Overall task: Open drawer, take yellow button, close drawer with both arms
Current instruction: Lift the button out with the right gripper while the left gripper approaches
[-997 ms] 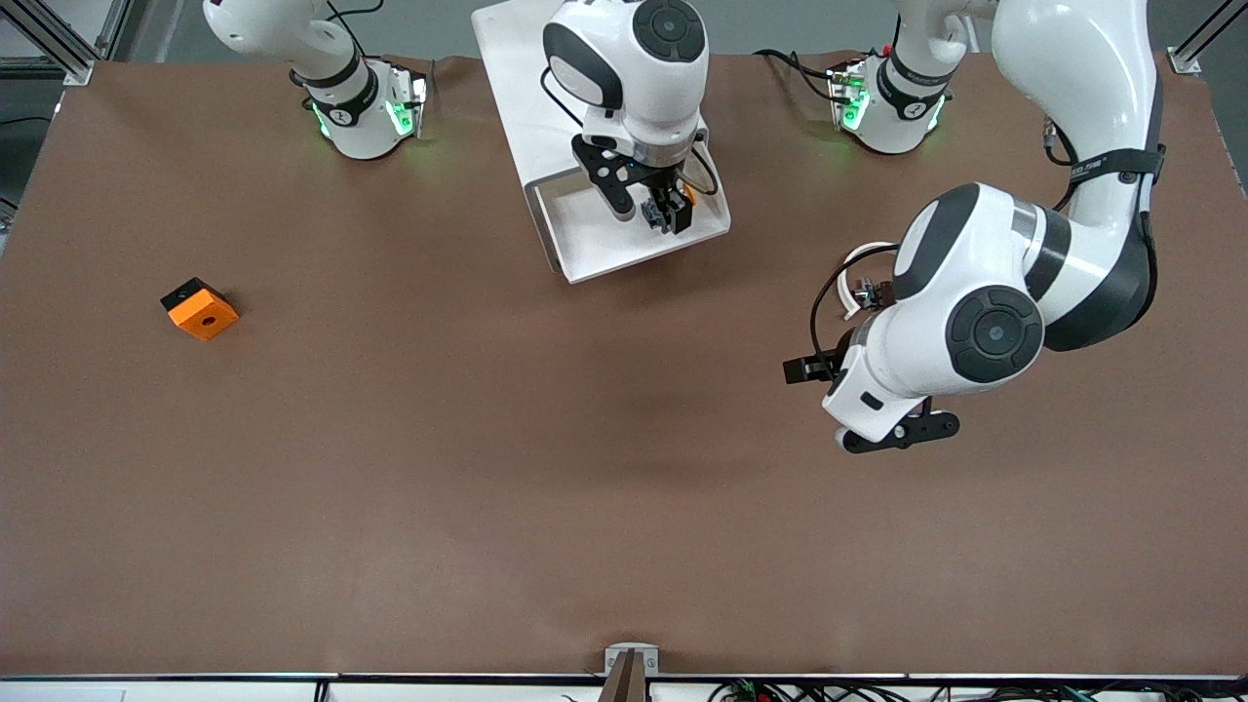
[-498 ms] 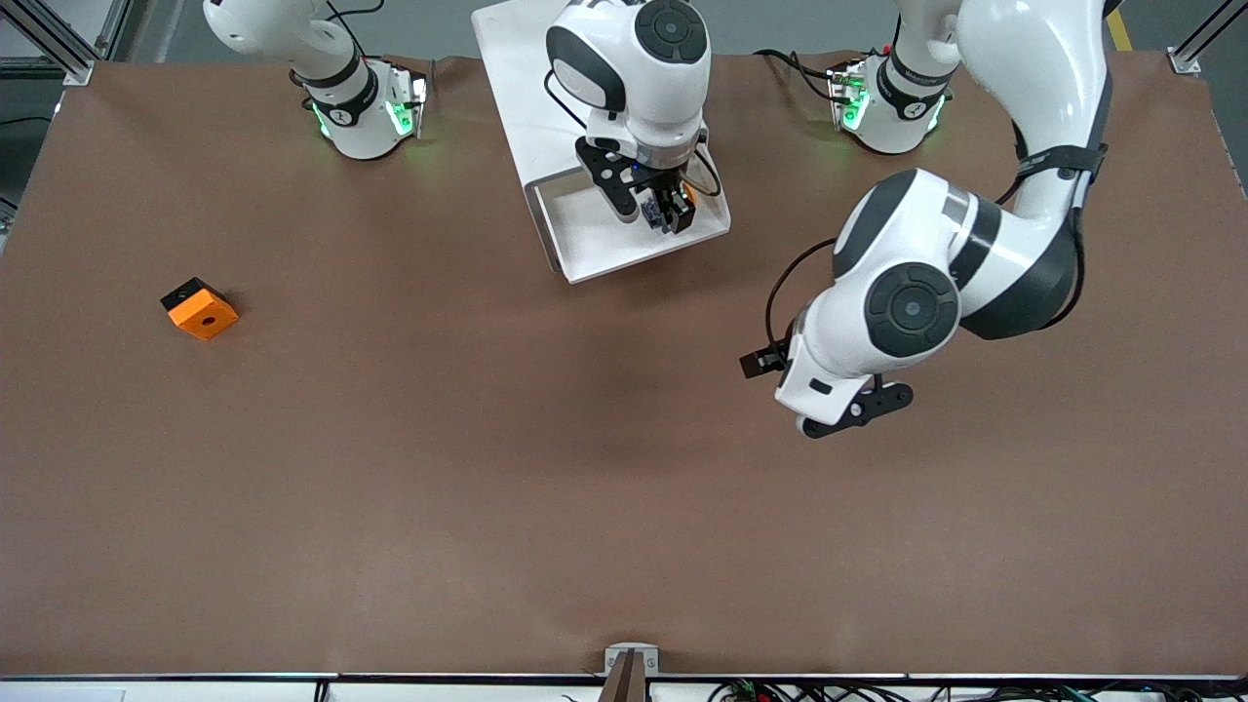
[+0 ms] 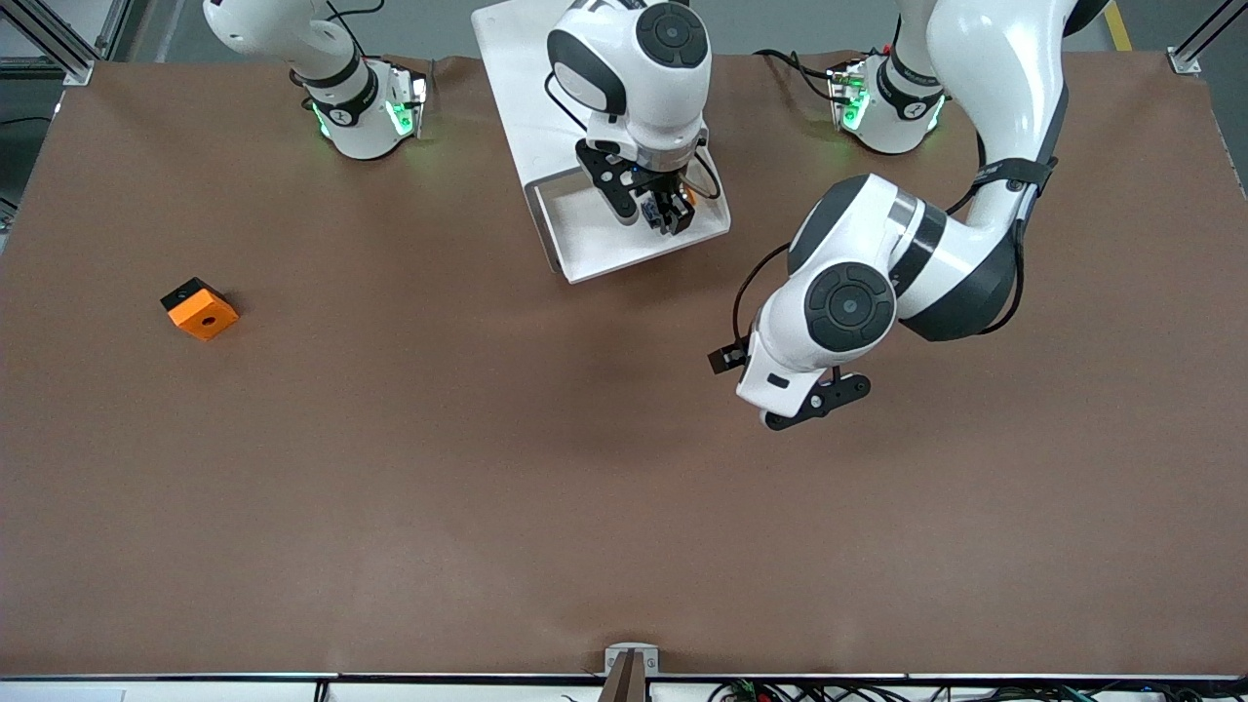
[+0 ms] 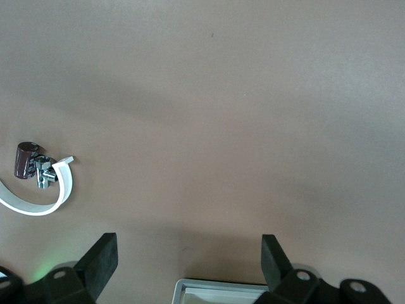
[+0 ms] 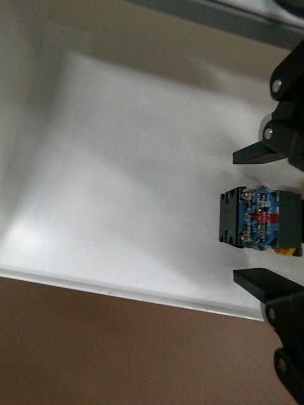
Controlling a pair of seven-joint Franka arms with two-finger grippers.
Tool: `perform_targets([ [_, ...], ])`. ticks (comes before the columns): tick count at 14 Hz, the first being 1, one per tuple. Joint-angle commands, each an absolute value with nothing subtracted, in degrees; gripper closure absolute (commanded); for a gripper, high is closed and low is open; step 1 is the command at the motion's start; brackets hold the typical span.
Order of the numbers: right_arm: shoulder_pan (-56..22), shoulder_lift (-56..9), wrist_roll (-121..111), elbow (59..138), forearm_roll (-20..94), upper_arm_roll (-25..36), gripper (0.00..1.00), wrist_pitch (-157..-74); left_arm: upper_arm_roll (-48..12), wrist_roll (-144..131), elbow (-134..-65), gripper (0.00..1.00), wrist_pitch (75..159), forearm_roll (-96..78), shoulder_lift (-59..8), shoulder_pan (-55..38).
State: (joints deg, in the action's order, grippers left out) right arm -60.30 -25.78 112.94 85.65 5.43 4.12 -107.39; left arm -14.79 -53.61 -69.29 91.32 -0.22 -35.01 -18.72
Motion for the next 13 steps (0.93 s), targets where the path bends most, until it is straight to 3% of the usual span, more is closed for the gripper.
perform_targets([
  [1,-61.2,-27.0,112.9,84.2,5.9,4.7,0.62,-107.1,-15.2,-56.0,-69.4,0.00,92.2,0.6,-35.4,-19.9],
  [3,-61.2,-27.0,112.8,84.2,5.9,4.7,0.99,-107.1,-15.2,-57.5,-69.4,0.00,92.9,0.6,-35.5,-20.1],
  [8,-60.4,-26.8,112.0,81.8,6.1,4.7,1.00,-106.7,-15.2,-59.5,-69.4,0.00,93.7,0.6,-35.9,-21.4],
  [13,-58.4,-25.4,96.4,80.0,6.4,4.9,1.00,-104.9,-15.2,-61.4,-69.4,0.00,95.4,1.1,-37.0,-22.6],
])
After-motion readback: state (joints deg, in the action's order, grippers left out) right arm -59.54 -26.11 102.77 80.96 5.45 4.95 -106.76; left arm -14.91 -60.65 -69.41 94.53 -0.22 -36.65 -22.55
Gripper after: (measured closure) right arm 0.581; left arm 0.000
